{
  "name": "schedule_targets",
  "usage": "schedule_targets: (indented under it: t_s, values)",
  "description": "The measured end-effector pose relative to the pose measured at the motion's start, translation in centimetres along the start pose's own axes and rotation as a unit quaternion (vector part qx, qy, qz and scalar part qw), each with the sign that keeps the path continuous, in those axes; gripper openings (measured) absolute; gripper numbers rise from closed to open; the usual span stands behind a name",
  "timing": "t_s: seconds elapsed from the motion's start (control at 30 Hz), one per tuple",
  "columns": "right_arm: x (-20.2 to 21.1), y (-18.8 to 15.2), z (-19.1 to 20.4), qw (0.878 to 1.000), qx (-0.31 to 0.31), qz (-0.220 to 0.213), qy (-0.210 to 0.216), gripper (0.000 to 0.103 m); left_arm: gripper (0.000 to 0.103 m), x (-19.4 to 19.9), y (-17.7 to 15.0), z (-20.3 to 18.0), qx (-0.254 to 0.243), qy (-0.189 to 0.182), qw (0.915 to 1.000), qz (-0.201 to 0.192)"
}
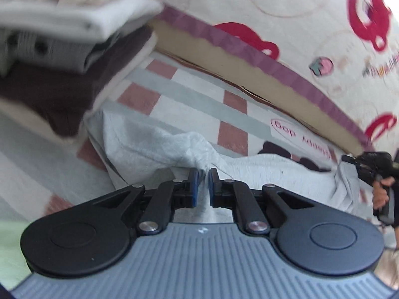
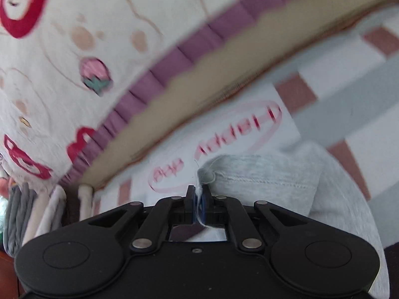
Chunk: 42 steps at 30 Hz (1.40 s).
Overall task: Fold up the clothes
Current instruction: 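Hold the sweatshirt edges with both grippers and pull them to straighten it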
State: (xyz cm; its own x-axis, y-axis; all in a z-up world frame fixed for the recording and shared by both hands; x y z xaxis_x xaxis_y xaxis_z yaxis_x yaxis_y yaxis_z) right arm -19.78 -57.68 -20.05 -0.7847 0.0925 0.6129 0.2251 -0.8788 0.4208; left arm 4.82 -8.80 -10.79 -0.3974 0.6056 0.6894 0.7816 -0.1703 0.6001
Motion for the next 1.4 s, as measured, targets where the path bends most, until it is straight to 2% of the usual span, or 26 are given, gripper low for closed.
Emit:
schedule_targets:
  t_s: [0.07,0.17,0.23,0.4,0.57,0.7,0.77,0.87,1.0,1.07,1.2,1.33,1.4]
  values:
    - [-1.0,-0.3,-1.0,1.000,0.008,-0.002,-0.005,0.007,0.006,0.4,-0.3,0.0,0.015,0.009,0.9998,0.007]
    - [-2.2,-0.7,-1.1,0.999,0.032,0.002,-0.016,0.007,0.006,1.0,-2.4,0.2,0.090,0.014,0.9959,0.006]
    - [-2.5,-1.0,-0.4,0.998,0.060,0.002,-0.016,0.007,0.006,1.4,-3.5,-0.2,0.099,0.027,0.9947,0.008]
    - [-2.3,-1.4,1.4,0.993,0.121,-0.006,-0.012,0.007,0.006,2.6,-4.1,-2.7,0.046,0.066,0.9967,-0.011]
    - [2.6,-0.3,3.1,0.983,0.158,-0.077,0.044,0.007,0.008,1.3,-3.7,-5.0,0.017,0.081,0.9963,-0.023]
    - [6.9,1.2,2.4,0.984,0.116,-0.117,0.067,0.007,0.009,1.3,-2.1,-5.3,-0.036,0.106,0.9933,-0.025]
    - [9.6,1.6,2.2,0.983,0.098,-0.141,0.070,0.007,0.015,1.3,-1.3,-5.5,-0.062,0.119,0.9906,-0.027]
    - [12.7,0.7,1.9,0.984,0.096,-0.139,0.060,0.007,0.030,1.5,-0.7,-4.0,-0.036,0.087,0.9951,-0.030]
    - [15.6,-0.9,0.8,0.986,0.114,-0.122,0.017,0.007,0.031,0.7,-0.8,-1.6,-0.036,0.091,0.9950,-0.021]
    - [16.5,-1.4,0.4,0.987,0.114,-0.115,0.009,0.007,0.031,0.5,-0.9,-0.4,-0.018,0.083,0.9964,-0.009]
    - [17.9,-2.4,0.0,0.987,0.117,-0.106,-0.003,0.007,0.040,0.2,-1.3,1.1,0.020,0.041,0.9990,0.003]
    - [17.4,-2.7,0.3,0.986,0.129,-0.102,-0.023,0.007,0.042,-0.9,-0.8,1.3,0.020,0.004,0.9998,0.000]
    - [16.9,-2.6,0.4,0.986,0.131,-0.101,-0.030,0.007,0.047,-1.9,-0.4,1.1,0.031,-0.019,0.9993,0.001]
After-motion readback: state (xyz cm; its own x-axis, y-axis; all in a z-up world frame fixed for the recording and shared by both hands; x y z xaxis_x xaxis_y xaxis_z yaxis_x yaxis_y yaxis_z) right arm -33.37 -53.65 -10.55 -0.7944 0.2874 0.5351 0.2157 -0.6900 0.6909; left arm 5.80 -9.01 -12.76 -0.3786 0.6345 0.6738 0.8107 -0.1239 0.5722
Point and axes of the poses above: each gripper's, at about its wrist camera, not at the fingertips, and x roughly against the way its jaws point, z to its left, y to its top, the point moved 6 cm from there along -x, roughly the way its jaws point, and after that the axes turned 2 degrees about x, right-handed, at the moved point
